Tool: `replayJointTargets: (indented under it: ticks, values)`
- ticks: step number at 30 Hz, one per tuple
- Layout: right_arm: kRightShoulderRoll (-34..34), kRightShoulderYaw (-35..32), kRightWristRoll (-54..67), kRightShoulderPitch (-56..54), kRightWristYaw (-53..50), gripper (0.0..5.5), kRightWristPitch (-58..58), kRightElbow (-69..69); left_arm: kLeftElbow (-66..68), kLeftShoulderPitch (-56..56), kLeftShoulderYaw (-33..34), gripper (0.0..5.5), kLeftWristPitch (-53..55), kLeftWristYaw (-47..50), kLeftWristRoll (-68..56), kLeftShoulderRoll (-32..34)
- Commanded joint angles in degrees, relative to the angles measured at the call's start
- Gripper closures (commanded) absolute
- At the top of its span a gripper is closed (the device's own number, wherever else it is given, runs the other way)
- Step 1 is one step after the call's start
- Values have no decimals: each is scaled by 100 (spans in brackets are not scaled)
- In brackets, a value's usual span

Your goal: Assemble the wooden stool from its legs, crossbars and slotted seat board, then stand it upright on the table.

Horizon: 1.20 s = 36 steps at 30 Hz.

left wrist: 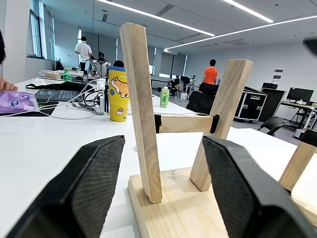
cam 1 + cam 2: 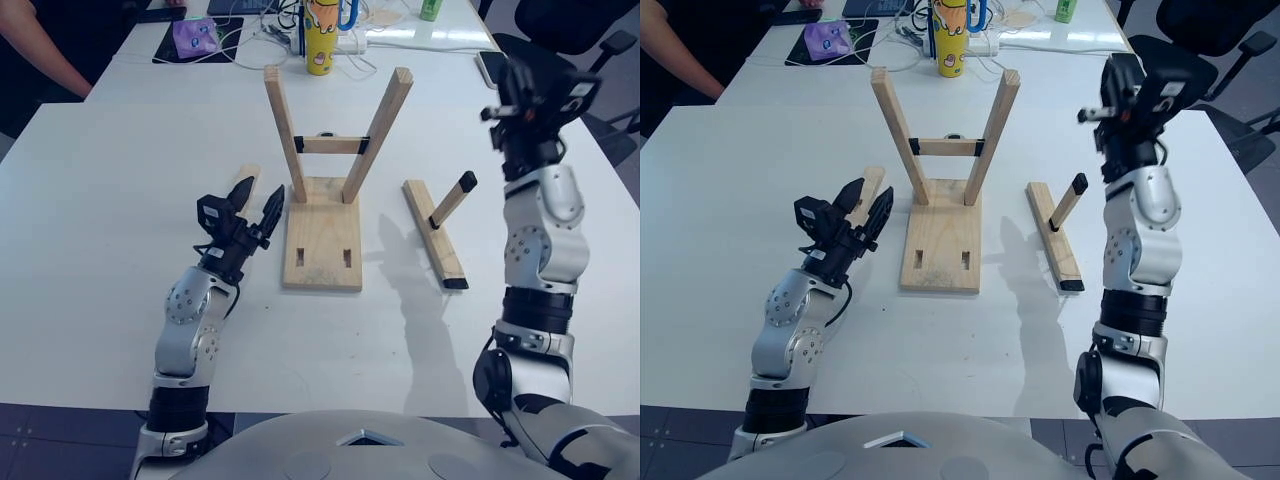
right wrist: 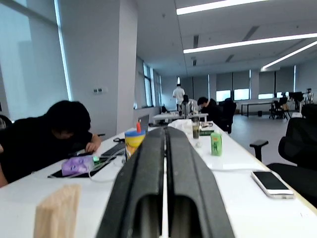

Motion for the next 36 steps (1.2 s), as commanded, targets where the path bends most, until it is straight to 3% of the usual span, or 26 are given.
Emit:
replayJointTargets:
  ticks: [1, 4, 8, 14, 22, 24, 27, 30, 34, 36]
  values:
    - [-86, 149, -161, 83, 6, 547, 159, 16, -46, 70, 6, 258, 11, 45, 21, -13]
    - [-42, 691, -584, 961, 99, 547, 768, 806, -74, 79, 2, 258, 15, 74, 21, -28]
    - [180, 808, -444, 1931, 248, 547, 1437, 1569, 6, -74, 8, 258, 52, 35, -26, -15]
    - [178, 720, -118, 924, 376, 547, 1217, 1281, 37, -64, -21, 258, -1, 118, 82, -53]
    - [259, 295, 356, 757, 593, 547, 709, 688, 193, -129, -66, 258, -36, 294, 451, -14]
    - [323, 283, 652, 643, 668, 547, 837, 296, 220, -144, -35, 258, -11, 257, 387, -22]
    - [429, 311, 2127, 471, 1015, 547, 1975, -559, 255, -141, 3, 258, 3, 239, 337, -22]
    - [-110, 696, 2712, 1000, 1765, 547, 2837, -1175, 312, -184, 1, 258, -14, 212, 335, -12]
    - [-1108, 1625, 1779, 2092, 2592, 547, 2842, -1363, 413, -235, 9, 258, -57, 155, 329, -2]
    - [-1242, 1863, 1511, 2463, 2773, 547, 2723, -1359, 462, -228, 6, 258, -86, 140, 332, -6]
